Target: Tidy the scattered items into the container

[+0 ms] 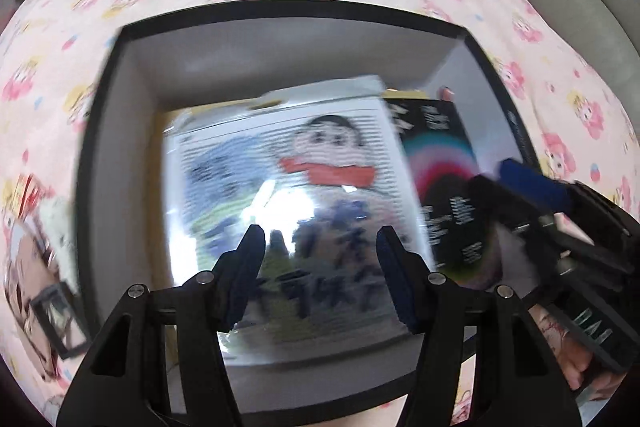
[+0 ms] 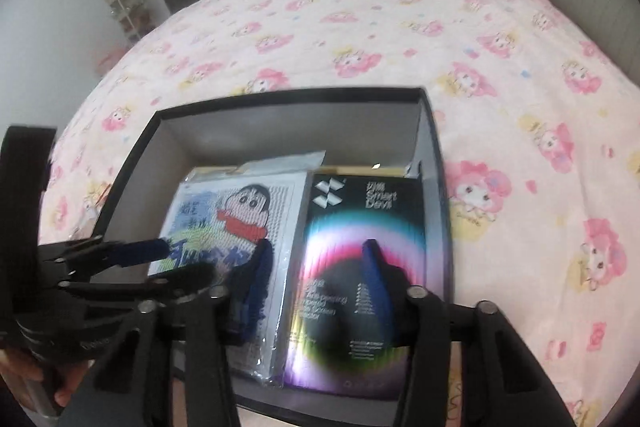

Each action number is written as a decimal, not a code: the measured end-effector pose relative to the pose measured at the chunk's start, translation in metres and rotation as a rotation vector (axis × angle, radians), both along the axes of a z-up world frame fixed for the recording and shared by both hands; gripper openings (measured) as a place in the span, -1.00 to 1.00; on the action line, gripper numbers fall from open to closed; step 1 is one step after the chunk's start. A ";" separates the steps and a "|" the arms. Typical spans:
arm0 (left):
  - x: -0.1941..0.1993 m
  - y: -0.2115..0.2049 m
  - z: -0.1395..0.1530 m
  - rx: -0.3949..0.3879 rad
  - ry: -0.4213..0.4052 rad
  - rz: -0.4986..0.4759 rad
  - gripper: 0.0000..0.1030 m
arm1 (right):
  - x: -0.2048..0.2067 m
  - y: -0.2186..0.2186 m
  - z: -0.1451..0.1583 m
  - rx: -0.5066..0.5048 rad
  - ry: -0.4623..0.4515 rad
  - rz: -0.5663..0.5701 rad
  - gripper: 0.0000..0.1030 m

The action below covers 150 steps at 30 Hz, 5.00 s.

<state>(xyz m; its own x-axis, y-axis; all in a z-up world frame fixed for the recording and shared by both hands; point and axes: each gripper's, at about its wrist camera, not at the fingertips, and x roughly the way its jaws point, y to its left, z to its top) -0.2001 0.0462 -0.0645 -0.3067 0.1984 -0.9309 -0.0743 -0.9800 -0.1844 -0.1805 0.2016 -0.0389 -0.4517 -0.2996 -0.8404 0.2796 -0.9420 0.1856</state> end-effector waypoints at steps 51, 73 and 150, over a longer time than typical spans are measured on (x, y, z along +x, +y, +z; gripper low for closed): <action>-0.133 -0.024 -0.067 -0.020 -0.083 0.125 0.00 | -0.118 -0.063 -0.066 0.087 -0.187 0.056 -0.26; -0.057 -0.031 -0.028 0.046 -0.063 0.090 0.06 | -0.062 -0.050 -0.045 0.114 -0.171 0.084 -0.18; 0.137 -0.058 0.081 0.075 0.282 -0.020 0.09 | 0.128 -0.060 0.066 -0.040 0.177 -0.073 -0.06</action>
<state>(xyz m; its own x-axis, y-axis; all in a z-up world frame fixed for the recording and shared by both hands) -0.0631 -0.0122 0.0169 -0.5468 0.2722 -0.7917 -0.1520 -0.9622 -0.2259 -0.0526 0.1414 0.0268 -0.6131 -0.2919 -0.7341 0.2424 -0.9539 0.1769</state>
